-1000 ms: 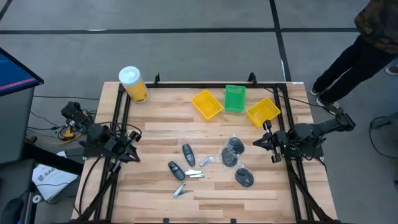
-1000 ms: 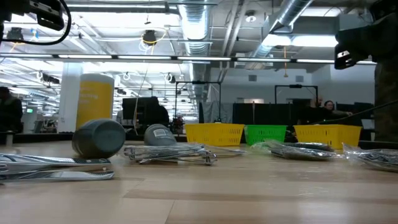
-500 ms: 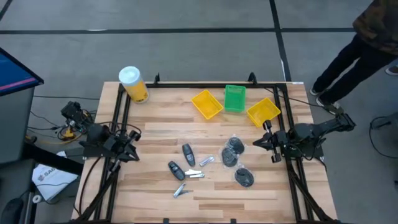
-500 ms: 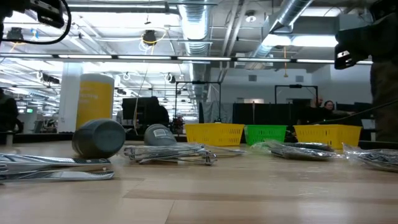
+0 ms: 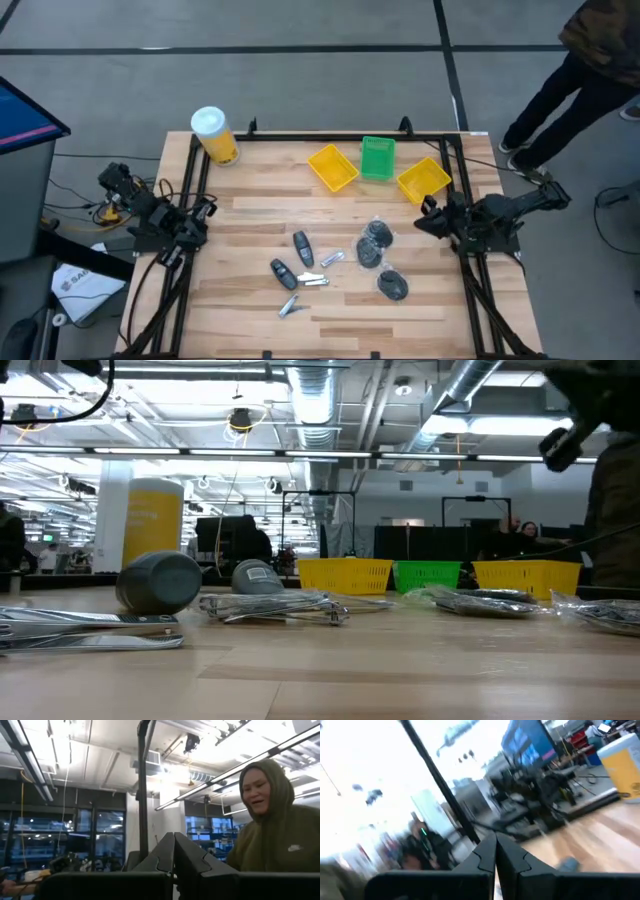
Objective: Pick & Place Travel size toiletries
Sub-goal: Put the black hairbrush into the right yellow basket
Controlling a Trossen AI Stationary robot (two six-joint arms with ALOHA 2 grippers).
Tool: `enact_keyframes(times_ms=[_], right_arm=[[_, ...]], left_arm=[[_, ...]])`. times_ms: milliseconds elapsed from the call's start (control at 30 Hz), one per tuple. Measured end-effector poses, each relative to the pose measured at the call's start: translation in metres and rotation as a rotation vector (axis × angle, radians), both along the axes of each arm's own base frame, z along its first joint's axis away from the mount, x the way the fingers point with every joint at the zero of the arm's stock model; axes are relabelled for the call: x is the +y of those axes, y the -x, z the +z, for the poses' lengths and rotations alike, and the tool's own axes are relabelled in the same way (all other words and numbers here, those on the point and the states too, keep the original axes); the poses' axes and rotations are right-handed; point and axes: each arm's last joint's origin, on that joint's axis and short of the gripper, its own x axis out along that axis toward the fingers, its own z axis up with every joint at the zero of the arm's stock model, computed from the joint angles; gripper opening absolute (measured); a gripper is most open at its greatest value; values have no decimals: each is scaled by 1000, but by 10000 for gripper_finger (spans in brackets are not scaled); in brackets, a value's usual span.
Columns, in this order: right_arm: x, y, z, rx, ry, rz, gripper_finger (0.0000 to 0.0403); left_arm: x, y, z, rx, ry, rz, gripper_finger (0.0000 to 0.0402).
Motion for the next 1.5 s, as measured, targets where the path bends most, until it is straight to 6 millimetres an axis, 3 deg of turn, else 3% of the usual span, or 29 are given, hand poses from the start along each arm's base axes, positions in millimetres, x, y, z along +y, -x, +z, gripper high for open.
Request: enact_keyframes(times_ms=[167, 267, 333, 567, 833, 933, 1067, 1167, 1233, 1367, 1500], right_arm=[[-4, 9, 22, -232, -89, -22, 0], [-10, 20, 51, -316, -157, -80, 4], [-13, 27, 75, -262, -102, -116, 13], [-18, 23, 135, 505, 44, -327, 60], [0, -29, 158, 1178, 233, -381, 120], [7, -63, 151, 1362, 263, -391, 160], [3, -110, 114, 1650, 159, -375, 219], [-2, -136, 83, 1758, 130, -335, 251], [-4, -156, 65, 1734, 130, -263, 261], [-18, -172, 36, 1755, 134, -222, 265], [-35, -174, 9, 1798, 125, -235, 265]], left_arm=[[-1, -1, 1, -1, 26, -19, 0], [-2, -3, 2, 4, 31, -21, 0], [-3, -6, 1, 30, 46, 9, 0], [-5, -13, -3, 102, 71, 50, 0], [-5, -14, -3, 106, 71, 76, 0], [-5, -13, -3, 98, 58, 86, 0], [-5, -13, -3, 86, 30, 104, 0], [-5, -14, -3, 85, 22, 109, 0], [-6, -14, -4, 90, 17, 110, 0], [-6, -14, -4, 90, 15, 103, 0], [-6, -14, -4, 91, 21, 100, 0]])
